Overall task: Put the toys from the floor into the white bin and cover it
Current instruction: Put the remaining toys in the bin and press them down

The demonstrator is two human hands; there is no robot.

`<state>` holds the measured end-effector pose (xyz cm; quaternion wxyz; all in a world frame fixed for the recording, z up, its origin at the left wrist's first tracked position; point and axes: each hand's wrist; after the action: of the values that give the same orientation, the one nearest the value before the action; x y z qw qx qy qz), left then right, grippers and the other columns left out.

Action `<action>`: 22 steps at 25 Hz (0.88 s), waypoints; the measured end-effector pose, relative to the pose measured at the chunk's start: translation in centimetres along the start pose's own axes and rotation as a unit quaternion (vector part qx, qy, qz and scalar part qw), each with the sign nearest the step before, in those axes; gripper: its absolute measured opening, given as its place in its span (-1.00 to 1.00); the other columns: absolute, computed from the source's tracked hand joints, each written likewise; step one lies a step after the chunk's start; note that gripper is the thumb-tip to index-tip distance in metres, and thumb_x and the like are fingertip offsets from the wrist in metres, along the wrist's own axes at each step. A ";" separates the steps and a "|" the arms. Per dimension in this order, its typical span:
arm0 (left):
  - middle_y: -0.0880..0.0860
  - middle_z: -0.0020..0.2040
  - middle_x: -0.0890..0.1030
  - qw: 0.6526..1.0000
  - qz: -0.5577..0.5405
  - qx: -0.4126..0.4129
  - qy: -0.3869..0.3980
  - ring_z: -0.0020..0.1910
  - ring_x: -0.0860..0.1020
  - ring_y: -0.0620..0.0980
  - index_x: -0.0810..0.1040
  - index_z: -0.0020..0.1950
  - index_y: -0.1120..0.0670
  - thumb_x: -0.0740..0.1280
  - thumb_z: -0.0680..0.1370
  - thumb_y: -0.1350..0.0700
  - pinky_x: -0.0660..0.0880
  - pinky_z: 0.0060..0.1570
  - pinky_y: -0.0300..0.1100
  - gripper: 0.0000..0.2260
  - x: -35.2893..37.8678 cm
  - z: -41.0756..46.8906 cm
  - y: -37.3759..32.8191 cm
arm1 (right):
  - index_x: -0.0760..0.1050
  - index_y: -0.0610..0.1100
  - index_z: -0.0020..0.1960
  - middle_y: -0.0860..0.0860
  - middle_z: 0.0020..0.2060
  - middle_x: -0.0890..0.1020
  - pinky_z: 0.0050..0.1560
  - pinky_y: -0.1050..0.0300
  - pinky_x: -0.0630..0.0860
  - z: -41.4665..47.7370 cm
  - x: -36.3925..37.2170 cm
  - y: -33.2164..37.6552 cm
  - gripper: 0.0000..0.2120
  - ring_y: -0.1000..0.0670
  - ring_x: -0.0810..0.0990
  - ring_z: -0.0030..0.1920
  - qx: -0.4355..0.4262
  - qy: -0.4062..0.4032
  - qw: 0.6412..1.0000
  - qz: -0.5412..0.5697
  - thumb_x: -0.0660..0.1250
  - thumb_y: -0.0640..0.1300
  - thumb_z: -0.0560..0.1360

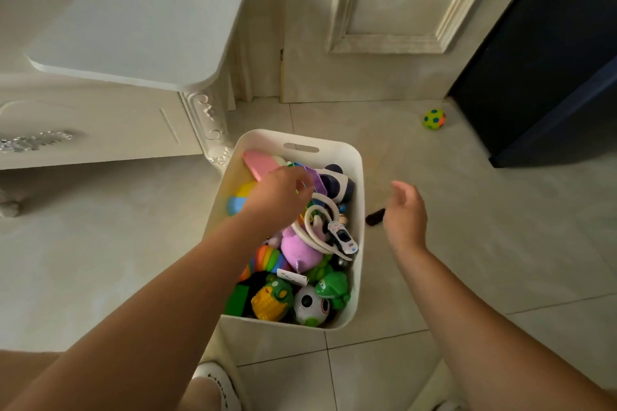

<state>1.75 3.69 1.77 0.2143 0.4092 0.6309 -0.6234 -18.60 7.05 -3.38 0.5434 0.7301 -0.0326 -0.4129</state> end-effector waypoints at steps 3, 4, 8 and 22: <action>-0.03 -0.02 0.59 0.997 -0.013 0.074 0.010 -0.05 0.55 -0.03 0.62 0.04 0.01 0.27 0.55 0.11 0.45 -0.05 -0.22 -0.85 3.4 2.2 -3.0 | 0.48 -0.06 0.30 -0.12 0.29 0.48 0.03 0.09 0.44 3.8 -1.0 -5.6 -0.66 -0.15 0.54 0.15 0.116 0.046 0.988 -0.086 0.05 -0.17 0.62; -0.03 -0.03 0.57 0.995 -0.005 0.103 0.016 -0.05 0.53 -0.04 0.62 0.04 0.00 0.28 0.54 0.12 0.48 -0.03 -0.19 -0.85 4.6 3.0 -3.6 | 0.46 -0.05 0.32 -0.13 0.31 0.46 -0.01 0.09 0.45 4.7 -0.9 -7.2 -0.66 -0.15 0.55 0.12 0.133 0.082 0.982 -0.108 0.05 -0.17 0.62; 0.00 0.02 0.58 0.978 0.060 0.198 0.014 0.07 0.48 0.03 0.63 0.06 0.02 0.32 0.51 0.15 0.46 0.14 -0.04 -0.83 9.4 6.7 -5.2 | 0.35 0.00 0.44 -0.14 0.42 0.31 0.16 0.09 0.43 8.0 0.9 -12.3 -0.60 -0.15 0.49 0.23 0.076 0.225 0.954 -0.184 0.10 -0.18 0.62; 0.01 0.49 0.31 0.972 0.125 0.178 0.085 0.56 0.02 0.08 0.48 0.32 -0.08 0.23 0.54 -0.01 0.04 0.49 0.18 -0.66 13.8 11.0 -6.5 | 0.46 -0.12 0.26 -0.16 0.22 0.41 0.14 0.01 0.41 10.5 4.3 -15.5 -0.72 -0.19 0.43 0.21 0.015 0.216 0.935 -0.280 0.12 -0.07 0.64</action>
<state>-13.92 -2.72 -6.47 0.1597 0.5682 0.4692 -0.6569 -28.66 3.19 -19.23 0.3885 0.7897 0.2850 -0.3798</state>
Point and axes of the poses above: each hand's wrist, its own z-axis towards the middle knuckle, its own x-axis out of the palm, y = z × x
